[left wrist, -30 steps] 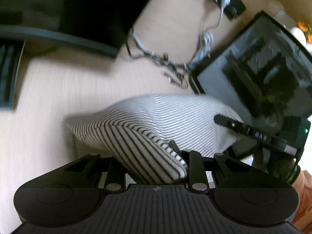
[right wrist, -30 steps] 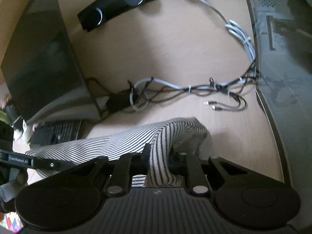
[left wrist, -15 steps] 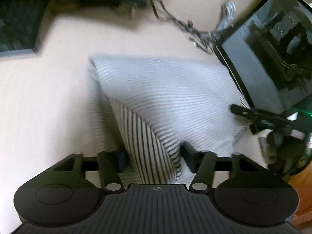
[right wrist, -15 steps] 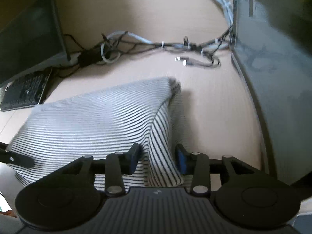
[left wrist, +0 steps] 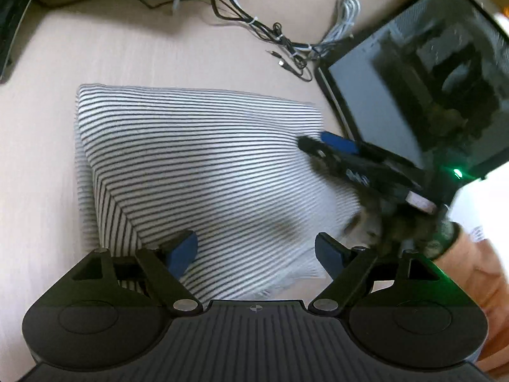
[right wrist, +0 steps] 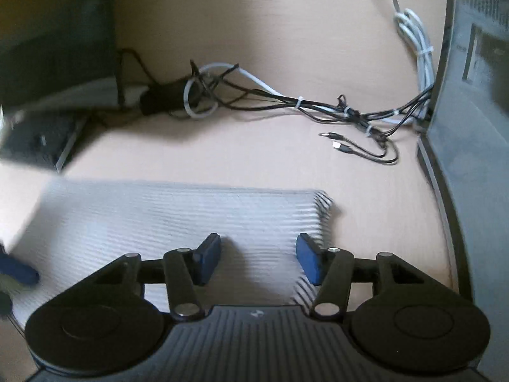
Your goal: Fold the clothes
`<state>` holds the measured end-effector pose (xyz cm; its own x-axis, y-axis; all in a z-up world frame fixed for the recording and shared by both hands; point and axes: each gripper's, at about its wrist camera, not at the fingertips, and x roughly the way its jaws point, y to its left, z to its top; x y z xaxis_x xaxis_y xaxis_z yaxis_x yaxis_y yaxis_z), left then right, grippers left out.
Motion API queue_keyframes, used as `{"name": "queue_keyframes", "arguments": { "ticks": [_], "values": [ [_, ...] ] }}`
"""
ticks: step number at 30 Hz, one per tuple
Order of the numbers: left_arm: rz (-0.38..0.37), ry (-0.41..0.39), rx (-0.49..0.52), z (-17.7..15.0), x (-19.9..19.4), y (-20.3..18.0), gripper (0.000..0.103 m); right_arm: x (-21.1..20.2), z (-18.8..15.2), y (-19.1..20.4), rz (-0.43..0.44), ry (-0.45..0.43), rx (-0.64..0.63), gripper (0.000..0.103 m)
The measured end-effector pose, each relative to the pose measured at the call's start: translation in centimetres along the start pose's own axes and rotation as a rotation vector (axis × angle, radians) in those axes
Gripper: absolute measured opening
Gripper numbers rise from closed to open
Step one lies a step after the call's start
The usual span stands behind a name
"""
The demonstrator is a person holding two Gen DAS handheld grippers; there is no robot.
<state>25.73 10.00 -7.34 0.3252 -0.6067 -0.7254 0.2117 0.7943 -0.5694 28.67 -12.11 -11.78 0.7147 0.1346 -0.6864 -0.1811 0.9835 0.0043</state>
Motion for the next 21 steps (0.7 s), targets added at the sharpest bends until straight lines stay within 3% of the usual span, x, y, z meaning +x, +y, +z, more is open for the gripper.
{"name": "queue_keyframes", "arguments": {
  "ticks": [6, 9, 13, 14, 17, 21],
  "values": [
    [0.058, -0.096, 0.058, 4.0, 2.6, 1.5, 0.088, -3.1, -3.9, -1.3, 0.005, 0.038, 0.186, 0.057],
    [0.080, -0.138, 0.130, 5.8, 4.5, 1.0, 0.100, -4.8, -4.1, 0.4, 0.005, 0.053, 0.158, 0.058],
    [0.142, -0.157, 0.210, 6.8, 6.0, -0.9, 0.103, -7.1, -4.5, 2.6, 0.004, 0.073, 0.121, 0.063],
    [0.148, -0.157, 0.207, 6.8, 5.8, -1.3, 0.103, -7.8, -4.4, 2.9, -0.007, 0.066, 0.115, 0.071],
    [0.079, -0.159, 0.166, 6.3, 3.7, -1.8, 0.103, -10.6, -2.8, 2.4, -0.102, -0.036, 0.089, 0.095],
    [0.001, -0.117, 0.179, 4.4, 1.5, -3.1, 0.103, -10.8, -1.2, 1.0, -0.177, -0.103, 0.030, 0.092]
  ]
}}
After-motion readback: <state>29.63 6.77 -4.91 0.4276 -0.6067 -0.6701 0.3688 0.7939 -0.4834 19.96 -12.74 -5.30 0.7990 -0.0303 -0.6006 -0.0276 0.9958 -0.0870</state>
